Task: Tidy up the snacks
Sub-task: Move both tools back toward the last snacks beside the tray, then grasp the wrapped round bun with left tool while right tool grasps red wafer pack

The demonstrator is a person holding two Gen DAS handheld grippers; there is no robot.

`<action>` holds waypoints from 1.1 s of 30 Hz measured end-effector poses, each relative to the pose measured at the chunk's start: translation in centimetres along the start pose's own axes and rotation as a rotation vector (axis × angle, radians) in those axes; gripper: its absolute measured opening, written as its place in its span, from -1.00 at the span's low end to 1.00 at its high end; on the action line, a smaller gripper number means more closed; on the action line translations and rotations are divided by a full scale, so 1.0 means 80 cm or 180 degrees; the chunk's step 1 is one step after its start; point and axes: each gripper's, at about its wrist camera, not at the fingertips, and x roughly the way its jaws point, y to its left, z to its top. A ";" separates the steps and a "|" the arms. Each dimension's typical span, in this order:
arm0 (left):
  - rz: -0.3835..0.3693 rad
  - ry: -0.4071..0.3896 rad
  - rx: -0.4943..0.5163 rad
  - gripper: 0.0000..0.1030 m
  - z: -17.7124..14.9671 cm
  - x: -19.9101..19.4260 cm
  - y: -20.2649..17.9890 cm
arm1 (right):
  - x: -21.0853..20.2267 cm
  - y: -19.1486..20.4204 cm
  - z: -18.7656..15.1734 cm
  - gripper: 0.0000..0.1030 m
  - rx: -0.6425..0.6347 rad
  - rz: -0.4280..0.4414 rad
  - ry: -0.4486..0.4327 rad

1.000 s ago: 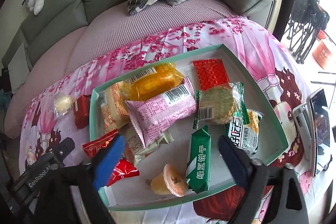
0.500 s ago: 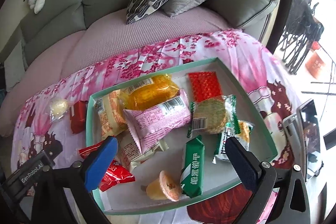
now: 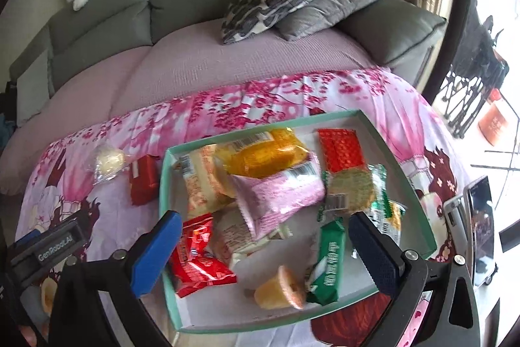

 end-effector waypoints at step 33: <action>-0.0687 0.0438 -0.0056 0.96 0.110 0.068 0.078 | 0.067 0.169 0.073 0.44 -0.0718 0.0748 0.0440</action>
